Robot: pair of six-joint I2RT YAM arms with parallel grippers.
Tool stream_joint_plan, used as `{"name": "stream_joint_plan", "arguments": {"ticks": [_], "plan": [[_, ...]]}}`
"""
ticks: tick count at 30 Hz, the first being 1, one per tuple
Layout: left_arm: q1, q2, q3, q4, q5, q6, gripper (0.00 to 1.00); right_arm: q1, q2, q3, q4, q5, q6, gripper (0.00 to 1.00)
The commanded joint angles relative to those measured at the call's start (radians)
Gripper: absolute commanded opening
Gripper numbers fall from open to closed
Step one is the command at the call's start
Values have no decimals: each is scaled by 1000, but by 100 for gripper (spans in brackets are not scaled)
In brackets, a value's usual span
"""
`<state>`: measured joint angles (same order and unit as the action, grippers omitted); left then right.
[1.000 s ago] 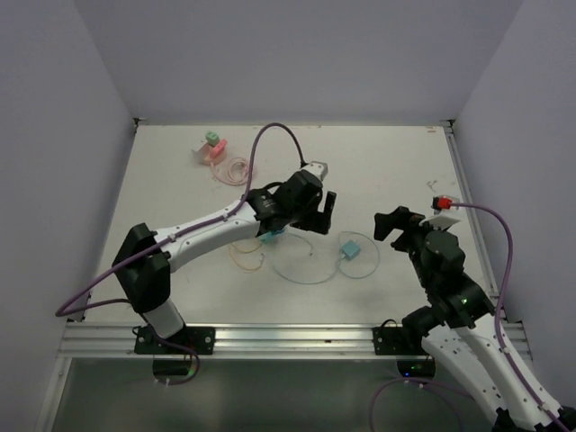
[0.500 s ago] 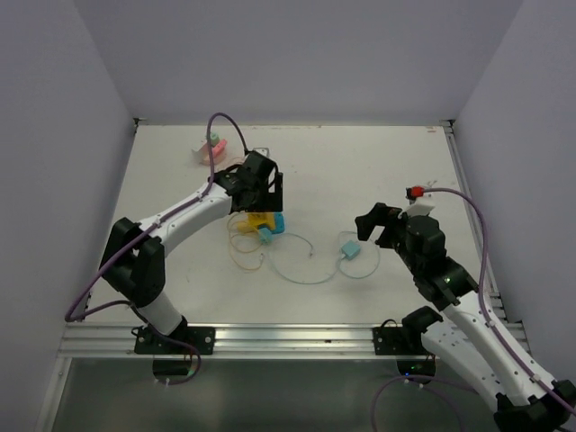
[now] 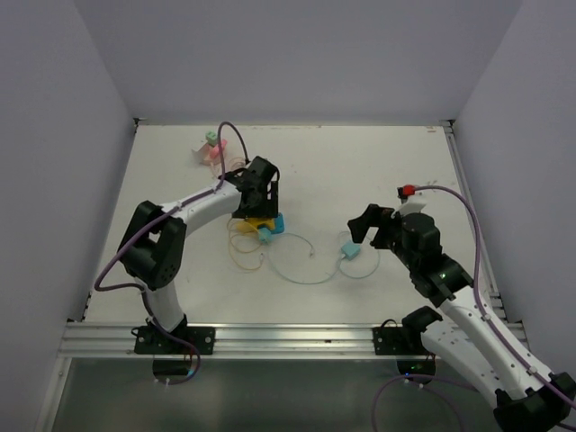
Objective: Pull the plug off the socket
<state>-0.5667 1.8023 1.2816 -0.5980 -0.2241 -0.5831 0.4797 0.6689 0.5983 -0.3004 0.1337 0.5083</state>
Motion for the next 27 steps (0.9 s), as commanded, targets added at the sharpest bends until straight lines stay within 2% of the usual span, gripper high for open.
{"name": "stream_joint_plan", "arguments": {"ticks": [1, 6, 9, 10, 12, 13, 16, 22, 27], "plan": [[24, 9, 5, 55, 8, -9, 80, 3, 5, -9, 44, -32, -1, 98], [31, 6, -18, 84, 28, -32, 69, 3, 18, -18, 56, -65, 12, 98], [33, -3, -34, 96, 32, -43, 56, 3, 35, -23, 70, -78, 12, 98], [34, -7, -39, 98, 35, -46, 48, 3, 41, -23, 72, -95, 10, 98], [37, -27, -51, 110, 38, -55, 39, 3, 66, -22, 95, -127, -4, 98], [39, -40, -57, 118, 37, -60, 32, 3, 76, -22, 109, -187, -11, 98], [39, -101, -83, 164, 23, -80, 19, 3, 141, -20, 178, -323, -19, 97], [41, -257, -123, 267, -75, -101, 7, 48, 296, 21, 273, -424, -7, 95], [42, -331, -123, 284, -101, -116, 4, 155, 448, 99, 320, -437, -54, 92]]}}
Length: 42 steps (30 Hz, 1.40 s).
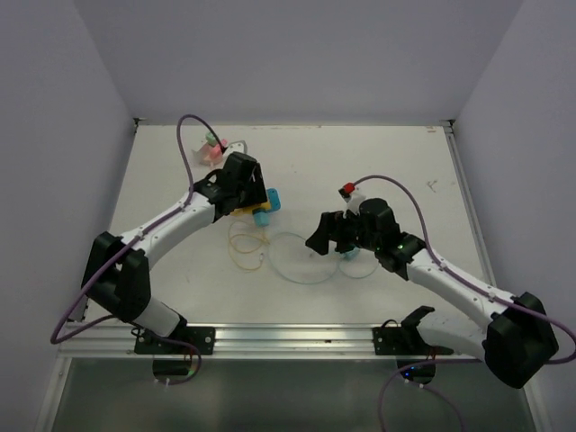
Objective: Pull the plug off the socket
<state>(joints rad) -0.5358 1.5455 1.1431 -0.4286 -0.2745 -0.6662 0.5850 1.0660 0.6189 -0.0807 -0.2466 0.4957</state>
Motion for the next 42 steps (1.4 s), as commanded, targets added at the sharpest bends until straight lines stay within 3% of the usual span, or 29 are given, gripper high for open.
{"name": "stream_joint_plan", "arguments": {"ticks": [1, 9, 22, 29, 35, 42], "plan": [[10, -77, 15, 113, -45, -36, 4, 94, 110, 90, 110, -57, -45, 91], [10, -123, -20, 97, -23, -104, 2, 259, 351, 179, 209, -5, -74, 77], [11, -145, -13, 77, -72, -131, 0, 348, 644, 297, 223, 3, -117, 61], [20, -153, 4, 93, -94, -145, 0, 355, 554, 277, 179, 1, -125, 61], [22, -165, 0, 110, -48, -174, 0, 355, 384, 272, 183, 93, -66, 69], [22, -217, -42, 134, 15, -210, 0, 329, 347, 312, 216, 214, 47, 77]]}}
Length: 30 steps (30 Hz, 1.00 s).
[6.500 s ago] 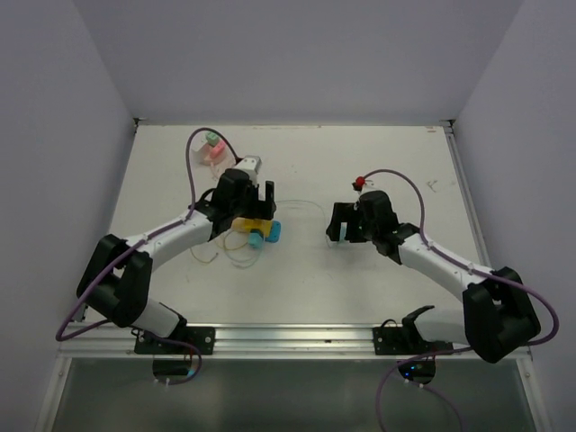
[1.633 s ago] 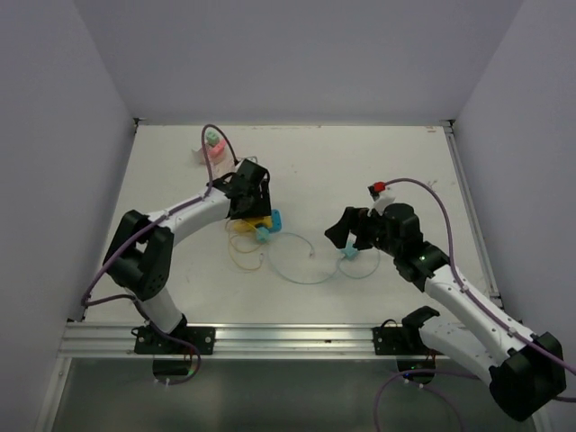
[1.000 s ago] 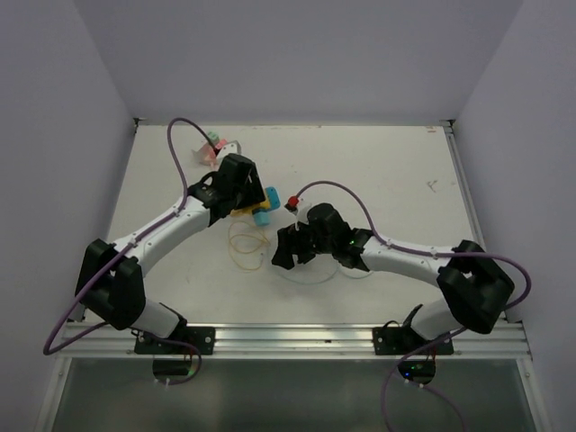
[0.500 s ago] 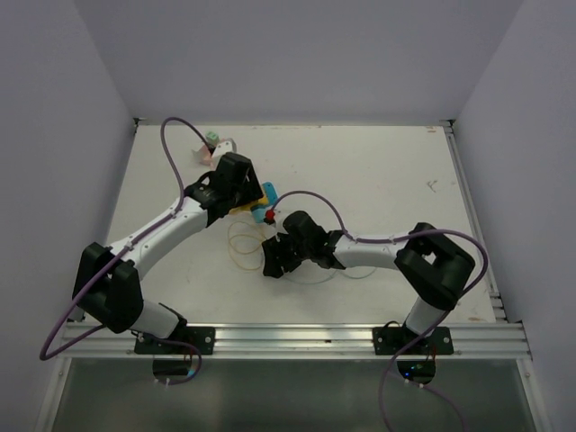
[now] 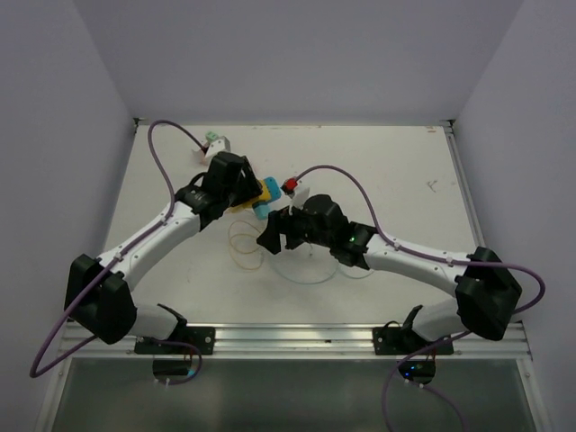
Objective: Pull the plug off the socket
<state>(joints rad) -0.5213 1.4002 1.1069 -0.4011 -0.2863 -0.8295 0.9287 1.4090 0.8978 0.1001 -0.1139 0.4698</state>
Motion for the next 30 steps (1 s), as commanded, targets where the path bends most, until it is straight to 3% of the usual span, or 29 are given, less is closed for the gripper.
{"name": "stream_joint_plan", "arguments": {"ticks": [1, 16, 22, 26, 30], "plan": [[7, -85, -18, 113, 33, -51, 0, -19, 10, 47, 42, 83, 85, 78], [7, -185, -91, 182, 108, -85, 0, -57, 116, 161, 70, 77, 178, 78], [7, -207, -108, 211, 118, -88, 0, -65, 146, 181, 78, 69, 188, 72], [9, -225, -127, 248, 111, -85, 0, -65, 146, 178, 96, 49, 197, 58], [7, -233, -147, 289, 93, -85, 0, -67, 130, 161, 96, 51, 191, 31]]}}
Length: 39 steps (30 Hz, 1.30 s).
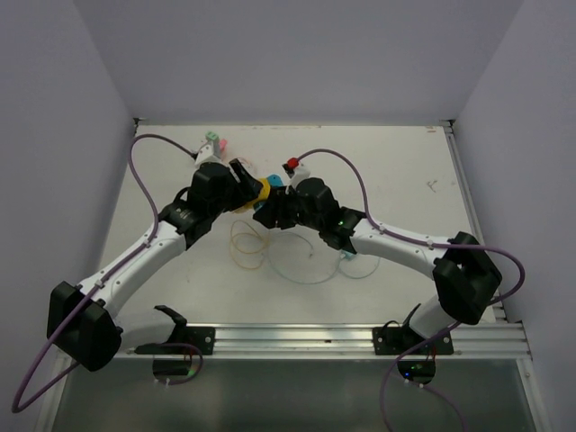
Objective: Pull the plug off the socket
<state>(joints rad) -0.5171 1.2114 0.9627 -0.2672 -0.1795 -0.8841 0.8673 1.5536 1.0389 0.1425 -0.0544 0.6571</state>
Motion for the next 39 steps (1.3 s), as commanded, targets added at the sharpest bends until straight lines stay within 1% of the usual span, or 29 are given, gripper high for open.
{"name": "stream_joint_plan", "arguments": {"ticks": [1, 3, 4, 9, 16, 21, 27, 35, 39], "plan": [[3, -46, -10, 173, -15, -30, 0, -5, -24, 10, 51, -5, 3, 19], [3, -47, -19, 190, -28, -35, 0, -4, -33, 0, 42, 1, -4, 8], [3, -49, -30, 209, -32, -38, 0, -4, -38, -10, 39, 2, -4, 0], [3, -49, -47, 250, -90, -49, 0, -5, -50, -42, 29, -13, -2, 0], [3, -55, -94, 417, -254, -42, 0, -2, -116, -123, -3, -25, 15, 0], [-4, -43, -133, 548, -343, -35, 0, 1, -125, -152, -35, -42, 50, 0], [-12, 10, -96, 574, -406, -13, 0, 15, -125, -183, -66, -50, 78, 0], [-11, 60, -81, 609, -501, 16, 0, 15, -168, -232, -101, -48, 88, 0], [-9, 88, -73, 648, -520, 31, 0, 15, -173, -255, -100, -64, 102, 0]]}}
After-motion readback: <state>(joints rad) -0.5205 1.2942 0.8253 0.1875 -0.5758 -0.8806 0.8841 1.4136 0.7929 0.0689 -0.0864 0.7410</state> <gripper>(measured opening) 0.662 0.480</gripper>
